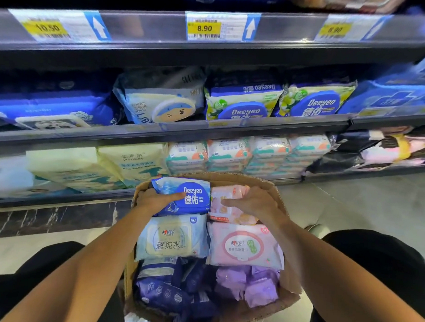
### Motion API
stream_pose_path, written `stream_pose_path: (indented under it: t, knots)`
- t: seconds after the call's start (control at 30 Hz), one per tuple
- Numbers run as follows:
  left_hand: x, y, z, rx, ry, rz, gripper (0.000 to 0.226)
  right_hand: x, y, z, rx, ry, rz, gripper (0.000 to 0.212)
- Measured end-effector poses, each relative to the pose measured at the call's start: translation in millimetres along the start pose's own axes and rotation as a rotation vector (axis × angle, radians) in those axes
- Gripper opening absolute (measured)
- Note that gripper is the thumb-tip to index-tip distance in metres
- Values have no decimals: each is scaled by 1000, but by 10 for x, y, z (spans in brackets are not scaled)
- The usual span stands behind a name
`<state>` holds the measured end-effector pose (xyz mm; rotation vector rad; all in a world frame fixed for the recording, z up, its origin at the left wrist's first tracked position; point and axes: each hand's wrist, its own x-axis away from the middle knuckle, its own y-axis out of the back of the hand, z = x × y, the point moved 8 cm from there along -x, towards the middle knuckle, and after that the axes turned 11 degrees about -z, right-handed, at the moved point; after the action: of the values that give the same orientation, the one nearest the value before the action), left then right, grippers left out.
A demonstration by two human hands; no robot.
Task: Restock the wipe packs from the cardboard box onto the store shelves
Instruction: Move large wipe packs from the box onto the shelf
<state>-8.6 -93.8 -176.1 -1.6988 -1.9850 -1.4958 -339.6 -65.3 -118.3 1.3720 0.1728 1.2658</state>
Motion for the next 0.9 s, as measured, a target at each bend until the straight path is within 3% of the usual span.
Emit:
stream_pose_path:
  t: [0.03, 0.13, 0.23, 0.3, 0.4, 0.53, 0.67, 0.9]
  knots:
    - [14, -11, -9, -2, 2, -12, 115, 4, 12, 31, 63, 25, -38, 112]
    - [376, -31, -243, 101, -11, 14, 75, -19, -29, 62, 81, 45, -97, 129]
    - [425, -41, -287, 107, -57, -2, 81, -58, -188, -58, -245, -133, 0, 140]
    - [436, -23, -285, 104, -76, -31, 90, -59, -219, -101, -342, -175, 23, 129]
    - [544, 1, -383, 71, -158, -42, 69, 1, -156, -72, -298, -99, 23, 85]
    - [725, 117, -513, 77, -272, -87, 67, 148, 46, 18, -218, 25, 14, 57]
    - [958, 247, -649, 132, -311, -57, 58, 296, 399, -1, -198, 109, -65, 50]
    - [1548, 571, -1004, 304, -422, -56, 53, 749, 1255, -3, -370, 225, -154, 44]
